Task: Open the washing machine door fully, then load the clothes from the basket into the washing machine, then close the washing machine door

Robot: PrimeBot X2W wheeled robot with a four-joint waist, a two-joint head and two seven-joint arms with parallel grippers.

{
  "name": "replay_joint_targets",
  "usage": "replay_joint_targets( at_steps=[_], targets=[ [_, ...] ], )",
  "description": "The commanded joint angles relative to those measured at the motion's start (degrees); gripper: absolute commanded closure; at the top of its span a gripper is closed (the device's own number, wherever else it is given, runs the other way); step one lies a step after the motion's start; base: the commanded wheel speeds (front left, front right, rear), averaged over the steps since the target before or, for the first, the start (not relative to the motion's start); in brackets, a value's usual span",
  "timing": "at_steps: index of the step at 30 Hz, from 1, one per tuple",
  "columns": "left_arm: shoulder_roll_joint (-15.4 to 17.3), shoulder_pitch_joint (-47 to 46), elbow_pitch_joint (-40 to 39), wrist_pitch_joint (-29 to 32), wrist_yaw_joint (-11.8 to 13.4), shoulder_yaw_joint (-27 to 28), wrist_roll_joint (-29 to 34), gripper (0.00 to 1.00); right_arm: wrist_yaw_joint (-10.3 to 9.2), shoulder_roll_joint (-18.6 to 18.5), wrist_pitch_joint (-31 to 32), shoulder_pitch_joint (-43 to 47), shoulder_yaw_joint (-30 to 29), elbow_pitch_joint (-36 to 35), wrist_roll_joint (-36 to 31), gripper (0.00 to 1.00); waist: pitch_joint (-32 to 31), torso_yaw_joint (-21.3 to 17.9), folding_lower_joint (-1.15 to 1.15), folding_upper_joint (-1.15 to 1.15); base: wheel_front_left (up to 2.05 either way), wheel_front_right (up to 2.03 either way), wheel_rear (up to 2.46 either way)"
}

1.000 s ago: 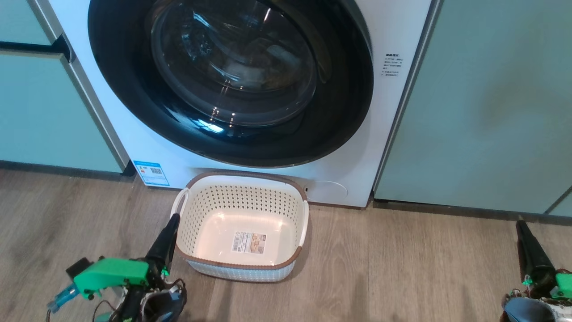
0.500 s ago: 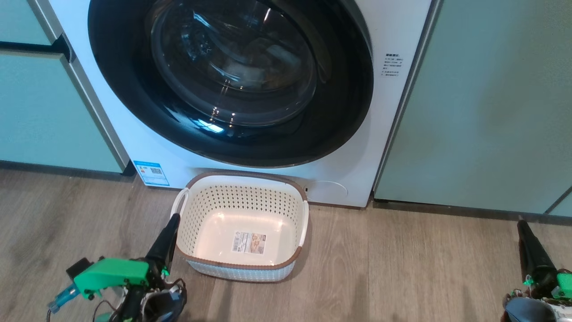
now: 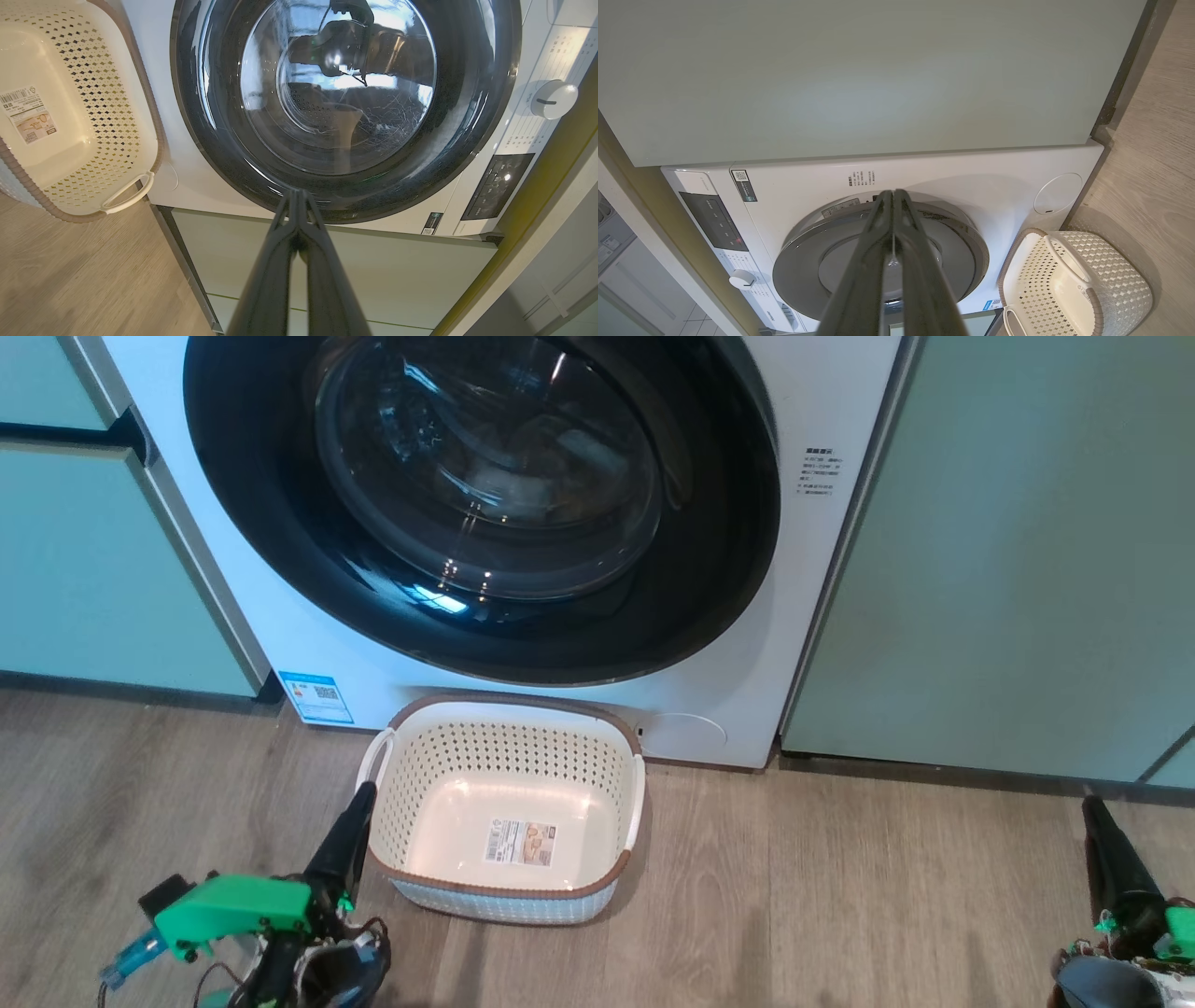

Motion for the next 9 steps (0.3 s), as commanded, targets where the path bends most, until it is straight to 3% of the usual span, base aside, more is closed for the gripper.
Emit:
replay_joint_targets(
  at_steps=[1,9],
  targets=[
    [0.42,-3.19,-1.57,0.42,-0.51,2.22,0.63,1.00,-0.15,-0.37,0.51,-3.18,0.98,-1.82,-0.41,1.00,0.00,0.00,0.00,0.00,0.00,0.00,0.00],
    [0.38,-3.20,-1.57,0.47,-0.51,2.29,0.69,1.00,-0.15,-0.30,0.58,-3.19,0.89,-1.82,-0.49,1.00,0.00,0.00,0.00,0.00,0.00,0.00,0.00]
  ],
)
